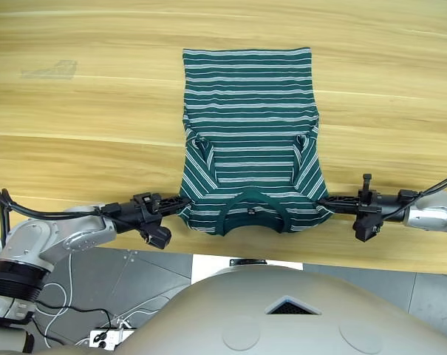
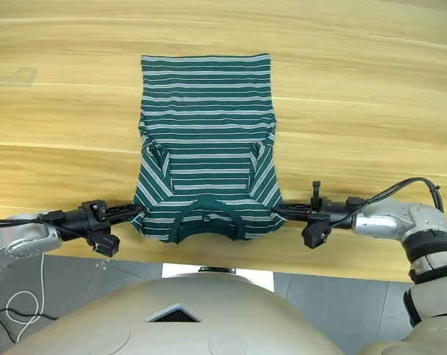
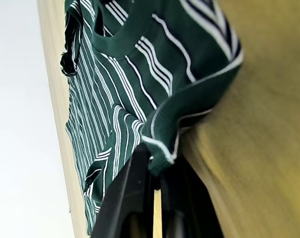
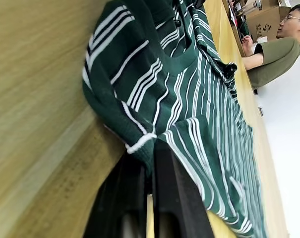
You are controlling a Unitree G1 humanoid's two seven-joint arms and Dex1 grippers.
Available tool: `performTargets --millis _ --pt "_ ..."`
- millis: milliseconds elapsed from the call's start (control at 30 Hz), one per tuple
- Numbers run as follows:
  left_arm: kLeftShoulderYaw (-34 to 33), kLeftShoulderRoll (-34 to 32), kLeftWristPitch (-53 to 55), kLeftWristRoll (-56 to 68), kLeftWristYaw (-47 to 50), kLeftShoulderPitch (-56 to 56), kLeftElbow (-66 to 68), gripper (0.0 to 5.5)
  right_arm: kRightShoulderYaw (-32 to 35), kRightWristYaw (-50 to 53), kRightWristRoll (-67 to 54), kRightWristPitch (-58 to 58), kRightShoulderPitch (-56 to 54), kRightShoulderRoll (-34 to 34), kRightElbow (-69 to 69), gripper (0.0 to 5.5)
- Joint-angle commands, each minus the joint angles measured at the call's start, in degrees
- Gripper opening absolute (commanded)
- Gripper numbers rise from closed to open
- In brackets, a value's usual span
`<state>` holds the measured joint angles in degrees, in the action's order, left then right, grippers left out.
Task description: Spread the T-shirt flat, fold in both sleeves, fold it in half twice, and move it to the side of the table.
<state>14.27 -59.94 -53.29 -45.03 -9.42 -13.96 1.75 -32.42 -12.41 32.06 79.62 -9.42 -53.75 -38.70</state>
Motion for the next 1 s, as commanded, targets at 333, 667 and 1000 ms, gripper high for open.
performTargets --millis 333,667,1000 --pt "-5.00 -9.03 31.70 43.65 -33.59 -9.75 -16.78 0.00 -1.11 -52.72 -62.49 -60.29 10.64 -20.14 39.01 0.04" --pt "-35.28 -8.91 50.40 69.14 -52.52 -21.90 -29.34 0.00 17.36 -54.63 -69.52 -69.34 23.65 -21.47 55.27 0.04" --pt "-54.36 3.24 58.63 72.08 -65.28 -37.52 -43.75 0.00 40.09 -57.94 -72.73 -70.64 42.53 -15.10 61.30 0.04"
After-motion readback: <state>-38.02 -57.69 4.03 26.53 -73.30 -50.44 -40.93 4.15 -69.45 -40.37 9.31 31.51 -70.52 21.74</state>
